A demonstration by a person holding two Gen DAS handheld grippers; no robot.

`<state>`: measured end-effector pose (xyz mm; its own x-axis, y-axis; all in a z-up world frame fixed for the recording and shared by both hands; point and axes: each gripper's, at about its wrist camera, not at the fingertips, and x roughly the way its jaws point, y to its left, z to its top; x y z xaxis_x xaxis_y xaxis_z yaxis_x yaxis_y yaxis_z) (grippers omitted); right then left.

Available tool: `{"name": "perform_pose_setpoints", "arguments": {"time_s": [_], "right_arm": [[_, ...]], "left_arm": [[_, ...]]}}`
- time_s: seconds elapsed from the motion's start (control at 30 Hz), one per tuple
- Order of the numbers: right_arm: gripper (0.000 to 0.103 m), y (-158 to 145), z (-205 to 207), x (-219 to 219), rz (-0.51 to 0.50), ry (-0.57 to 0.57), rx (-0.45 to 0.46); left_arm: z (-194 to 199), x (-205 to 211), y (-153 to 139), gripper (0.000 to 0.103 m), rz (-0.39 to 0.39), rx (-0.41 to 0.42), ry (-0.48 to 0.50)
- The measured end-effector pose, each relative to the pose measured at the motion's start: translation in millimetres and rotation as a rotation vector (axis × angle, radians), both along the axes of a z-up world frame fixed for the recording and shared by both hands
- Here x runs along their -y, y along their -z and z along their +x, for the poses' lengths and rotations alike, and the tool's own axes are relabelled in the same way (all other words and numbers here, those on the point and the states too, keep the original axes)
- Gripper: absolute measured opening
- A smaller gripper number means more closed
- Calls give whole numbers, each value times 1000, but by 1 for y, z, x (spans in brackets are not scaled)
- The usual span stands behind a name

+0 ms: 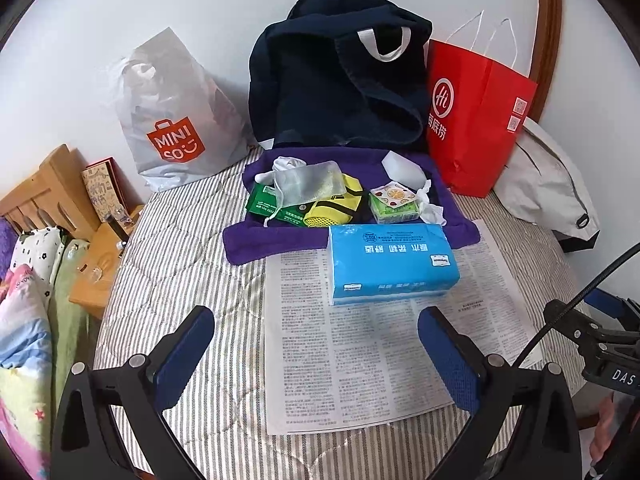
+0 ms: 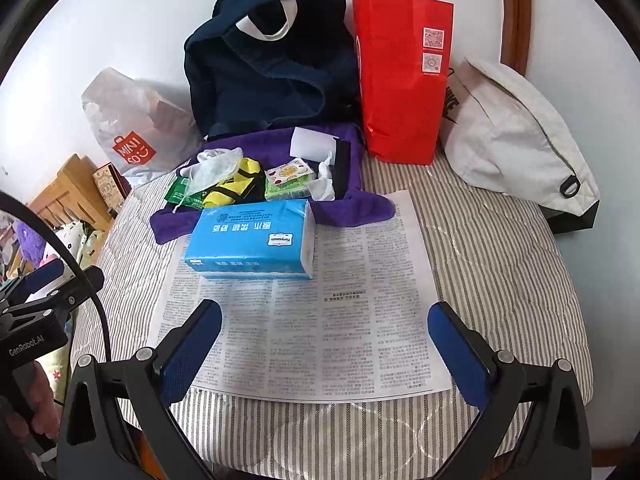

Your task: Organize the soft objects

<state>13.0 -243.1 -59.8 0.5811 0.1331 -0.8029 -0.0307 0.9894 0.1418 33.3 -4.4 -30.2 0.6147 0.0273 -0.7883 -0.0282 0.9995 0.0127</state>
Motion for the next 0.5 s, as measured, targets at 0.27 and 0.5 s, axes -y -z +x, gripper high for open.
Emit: {"name": "perform_pose_setpoints", "arguments": {"time_s": [0.27,0.5], "right_arm": [[102,1,0,2,-2,4,-6],[102,1,0,0,3,-8,-3]], "left_arm": [[0,4,-4,103,5,6,3],[0,5,-4,103,5,7,7]]}}
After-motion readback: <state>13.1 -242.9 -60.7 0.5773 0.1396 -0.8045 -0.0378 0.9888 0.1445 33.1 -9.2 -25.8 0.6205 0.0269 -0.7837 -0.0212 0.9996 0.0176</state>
